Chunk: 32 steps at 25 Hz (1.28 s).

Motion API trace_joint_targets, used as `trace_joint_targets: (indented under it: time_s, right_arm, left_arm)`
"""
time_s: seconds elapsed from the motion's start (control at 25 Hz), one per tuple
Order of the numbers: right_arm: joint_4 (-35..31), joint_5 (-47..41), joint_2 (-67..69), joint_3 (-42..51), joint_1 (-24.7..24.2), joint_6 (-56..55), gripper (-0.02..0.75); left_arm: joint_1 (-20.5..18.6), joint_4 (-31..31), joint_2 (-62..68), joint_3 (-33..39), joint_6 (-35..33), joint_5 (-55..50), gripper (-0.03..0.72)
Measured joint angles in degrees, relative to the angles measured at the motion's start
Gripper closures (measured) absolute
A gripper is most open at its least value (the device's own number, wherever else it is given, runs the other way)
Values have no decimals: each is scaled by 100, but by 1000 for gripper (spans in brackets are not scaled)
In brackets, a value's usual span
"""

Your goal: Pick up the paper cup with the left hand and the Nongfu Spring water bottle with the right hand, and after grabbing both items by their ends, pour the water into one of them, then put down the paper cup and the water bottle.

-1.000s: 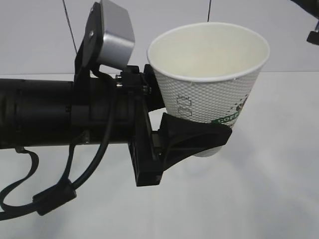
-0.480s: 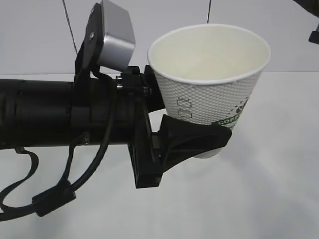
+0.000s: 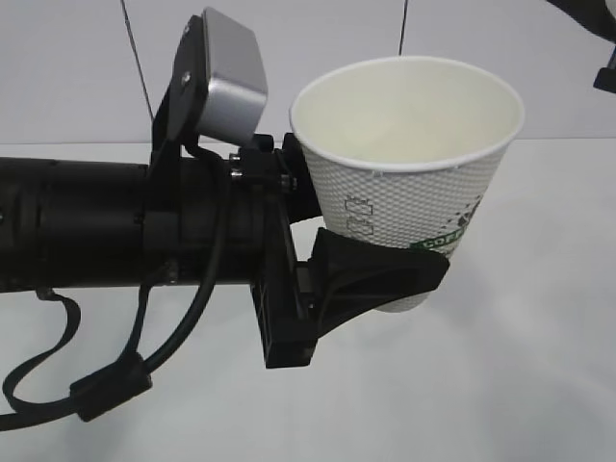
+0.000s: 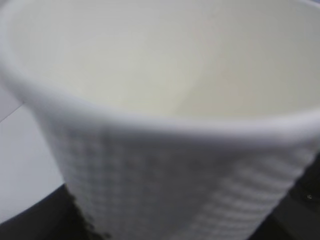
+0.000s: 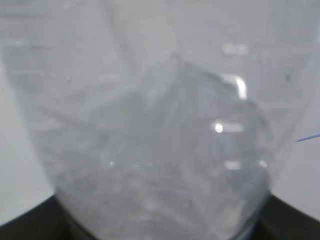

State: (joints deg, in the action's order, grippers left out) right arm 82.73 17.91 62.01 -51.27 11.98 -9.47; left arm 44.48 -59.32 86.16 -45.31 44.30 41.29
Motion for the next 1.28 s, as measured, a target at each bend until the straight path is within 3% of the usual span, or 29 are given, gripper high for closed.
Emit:
trace_joint_targets:
  time_s: [1.28]
  right_arm:
    - [59, 99, 273, 454, 0, -148, 290]
  left_arm:
    - [0, -13, 278, 59, 2, -151, 175]
